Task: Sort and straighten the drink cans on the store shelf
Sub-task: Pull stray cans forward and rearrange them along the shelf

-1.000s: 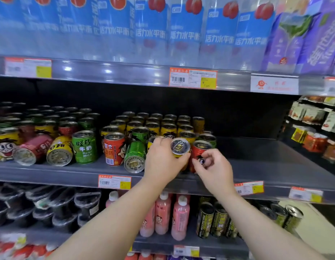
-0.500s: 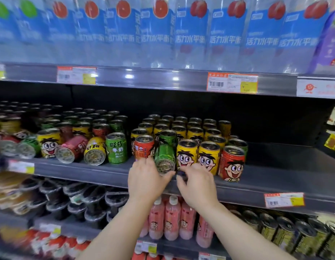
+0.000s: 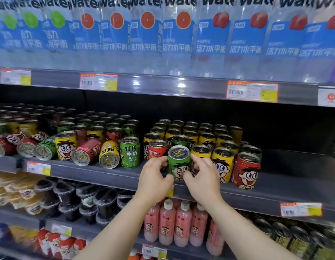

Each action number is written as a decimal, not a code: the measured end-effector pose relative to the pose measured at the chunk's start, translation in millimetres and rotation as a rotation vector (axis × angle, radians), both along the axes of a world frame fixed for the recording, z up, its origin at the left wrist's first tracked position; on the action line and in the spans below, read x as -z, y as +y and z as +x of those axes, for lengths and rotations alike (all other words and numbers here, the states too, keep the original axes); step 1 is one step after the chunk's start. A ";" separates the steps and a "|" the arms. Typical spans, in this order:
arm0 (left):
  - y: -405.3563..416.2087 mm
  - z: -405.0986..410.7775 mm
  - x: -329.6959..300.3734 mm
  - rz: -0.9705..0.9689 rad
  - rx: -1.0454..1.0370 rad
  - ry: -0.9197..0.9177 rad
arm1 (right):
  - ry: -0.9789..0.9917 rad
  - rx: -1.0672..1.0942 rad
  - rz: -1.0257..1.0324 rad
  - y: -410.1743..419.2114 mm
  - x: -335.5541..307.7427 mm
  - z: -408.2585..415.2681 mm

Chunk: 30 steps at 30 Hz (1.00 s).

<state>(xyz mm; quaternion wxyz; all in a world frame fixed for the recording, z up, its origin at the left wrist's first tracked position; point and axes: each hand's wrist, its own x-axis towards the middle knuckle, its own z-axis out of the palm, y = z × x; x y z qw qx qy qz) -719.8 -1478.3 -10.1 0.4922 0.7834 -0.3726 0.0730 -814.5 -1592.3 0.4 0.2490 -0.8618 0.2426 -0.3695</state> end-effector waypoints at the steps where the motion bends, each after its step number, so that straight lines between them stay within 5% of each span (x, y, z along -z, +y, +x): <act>1: 0.3 1.8 0.9 0.002 0.000 -0.004 | -0.002 -0.005 0.013 -0.4 0.8 1.3; 6: 2.2 3.5 4.5 0.142 -0.064 -0.106 | -0.045 0.085 0.039 6.4 6.9 5.1; 9: 21.9 11.4 -2.3 0.045 -0.179 -0.151 | -0.192 -0.004 -0.008 22.3 6.1 9.5; 15: 95.4 75.6 -7.6 0.123 -0.481 -0.220 | -0.077 -0.142 -0.154 70.0 3.0 52.4; 23: 150.5 187.9 -12.6 0.447 -0.248 -0.649 | 0.143 0.146 -0.165 135.4 11.3 138.0; 27: 154.5 204.9 3.1 0.342 -0.132 -0.809 | 0.327 0.284 -0.156 166.2 21.1 167.5; 30: 154.3 202.7 8.2 0.230 -0.146 -0.768 | 0.246 0.329 -0.041 179.3 19.4 174.4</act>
